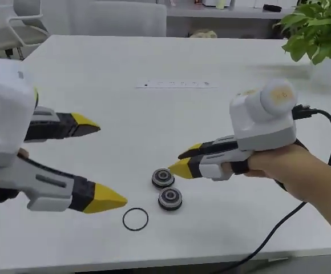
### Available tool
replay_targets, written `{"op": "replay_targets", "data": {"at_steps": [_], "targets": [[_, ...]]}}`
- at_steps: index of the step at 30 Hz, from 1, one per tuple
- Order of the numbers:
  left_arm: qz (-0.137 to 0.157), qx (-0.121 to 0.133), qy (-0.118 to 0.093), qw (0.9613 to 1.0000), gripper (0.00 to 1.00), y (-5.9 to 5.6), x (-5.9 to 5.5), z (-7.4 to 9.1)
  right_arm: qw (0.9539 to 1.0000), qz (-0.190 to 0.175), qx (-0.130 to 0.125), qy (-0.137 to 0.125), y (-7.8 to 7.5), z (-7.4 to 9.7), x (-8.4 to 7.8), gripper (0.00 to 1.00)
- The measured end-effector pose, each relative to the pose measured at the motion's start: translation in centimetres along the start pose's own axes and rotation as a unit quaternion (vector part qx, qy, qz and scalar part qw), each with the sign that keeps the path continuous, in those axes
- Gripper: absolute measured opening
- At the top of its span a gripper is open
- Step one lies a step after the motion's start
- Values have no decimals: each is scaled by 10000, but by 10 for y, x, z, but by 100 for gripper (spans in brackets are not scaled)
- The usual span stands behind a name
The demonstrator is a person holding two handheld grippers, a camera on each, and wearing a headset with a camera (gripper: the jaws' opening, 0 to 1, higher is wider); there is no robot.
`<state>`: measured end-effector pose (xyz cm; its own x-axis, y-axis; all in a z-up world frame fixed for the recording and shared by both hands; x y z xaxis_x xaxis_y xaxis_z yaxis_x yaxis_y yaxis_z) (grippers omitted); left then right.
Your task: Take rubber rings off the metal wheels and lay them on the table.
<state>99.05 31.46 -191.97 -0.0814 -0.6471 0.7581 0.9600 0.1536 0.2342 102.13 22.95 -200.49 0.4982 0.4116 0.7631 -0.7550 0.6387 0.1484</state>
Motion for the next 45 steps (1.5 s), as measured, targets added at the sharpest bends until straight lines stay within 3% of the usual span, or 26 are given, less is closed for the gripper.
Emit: {"op": "replay_targets", "data": {"at_steps": [6,10,13,15,19,22,24,28,30,31,33,35,37,41,45], "targets": [[-282,-161,-129,9994,70,7,22,-17,9999,-52,-28,110,-6,-3,-6,20],[-210,-356,-438,9982,67,11,32,-30,9999,-96,-56,119,-9,-3,-8,21],[-139,-222,-847,9961,61,22,36,-46,9997,-157,-101,179,-13,-4,-12,21],[174,-262,-903,9954,57,24,28,-59,9995,-202,-108,234,-15,-6,-16,21],[34,-47,-919,9958,54,23,14,-76,9990,-277,-128,334,-18,-8,-23,20],[255,-157,-750,9967,49,15,-3,-85,9988,-324,-113,340,-18,-9,-25,20],[78,-286,-633,9976,49,8,-11,-87,9987,-303,-88,390,-17,-11,-26,20],[240,-323,-477,9981,47,7,-25,-93,9987,-270,-59,421,-16,-13,-28,20],[237,-231,-479,9983,40,7,-30,-98,9986,-90,-109,516,-15,-15,-30,20],[110,-294,-377,9988,37,5,-35,-102,9985,-71,-93,528,-13,-17,-30,20],[233,-221,-306,9990,31,7,-41,-107,9984,-10,11,562,-9,-19,-31,20],[603,-234,-348,9973,29,5,-43,-112,9981,65,33,610,-6,-20,-32,20],[440,-391,-202,9981,27,0,-49,-117,9974,124,32,708,-6,-22,-36,20],[538,-481,-68,9974,24,-7,-57,-124,9958,187,178,880,1,-26,-44,22],[480,-510,4,9975,23,-13,-56,-131,9941,311,218,1019,4,-28,-49,22]]}}
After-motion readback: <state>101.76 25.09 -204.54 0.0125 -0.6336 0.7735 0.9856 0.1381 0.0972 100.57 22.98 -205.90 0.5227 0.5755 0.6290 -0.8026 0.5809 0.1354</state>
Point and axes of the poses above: the centre of the closed fingertips' face, and the gripper's own axes: z roughly backward along the fingers, y roughly to its left, x roughly out of its top, the point moved 1 cm from there along z, roughly backward along the fingers, and after that the axes turned 7 degrees about y, right-handed, at the moved point
